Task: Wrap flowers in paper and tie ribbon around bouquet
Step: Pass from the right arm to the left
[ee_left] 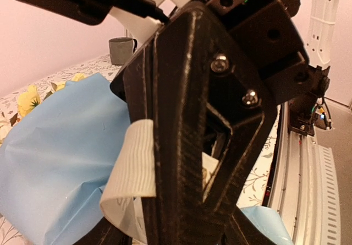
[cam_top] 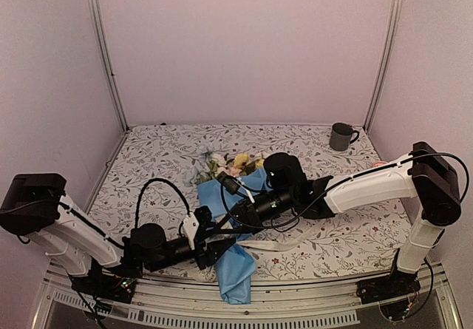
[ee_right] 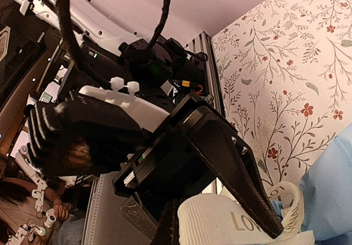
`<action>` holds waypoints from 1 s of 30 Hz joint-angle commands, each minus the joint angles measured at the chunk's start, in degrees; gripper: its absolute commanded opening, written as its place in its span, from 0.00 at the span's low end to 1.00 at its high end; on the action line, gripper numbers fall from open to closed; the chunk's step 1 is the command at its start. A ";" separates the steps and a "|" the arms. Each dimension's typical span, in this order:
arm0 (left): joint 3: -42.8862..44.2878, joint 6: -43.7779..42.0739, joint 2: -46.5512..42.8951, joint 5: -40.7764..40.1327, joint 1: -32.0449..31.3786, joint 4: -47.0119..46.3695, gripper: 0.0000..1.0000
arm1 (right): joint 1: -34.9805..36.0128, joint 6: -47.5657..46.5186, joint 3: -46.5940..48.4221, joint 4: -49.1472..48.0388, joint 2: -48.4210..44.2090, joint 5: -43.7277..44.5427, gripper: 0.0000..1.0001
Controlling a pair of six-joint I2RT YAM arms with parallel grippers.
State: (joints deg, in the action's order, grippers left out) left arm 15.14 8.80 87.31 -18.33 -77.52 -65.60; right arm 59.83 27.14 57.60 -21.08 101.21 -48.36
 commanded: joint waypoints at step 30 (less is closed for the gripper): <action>2.64 -2.30 10.38 -1.73 -1.32 -14.20 0.16 | -1.20 2.22 -1.62 -4.63 -1.90 0.40 0.00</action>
State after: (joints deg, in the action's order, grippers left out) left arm 17.06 7.18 97.12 -20.36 -78.24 -77.06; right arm 58.89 28.99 56.60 -23.97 100.57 -48.16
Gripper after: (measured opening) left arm 0.224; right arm 0.008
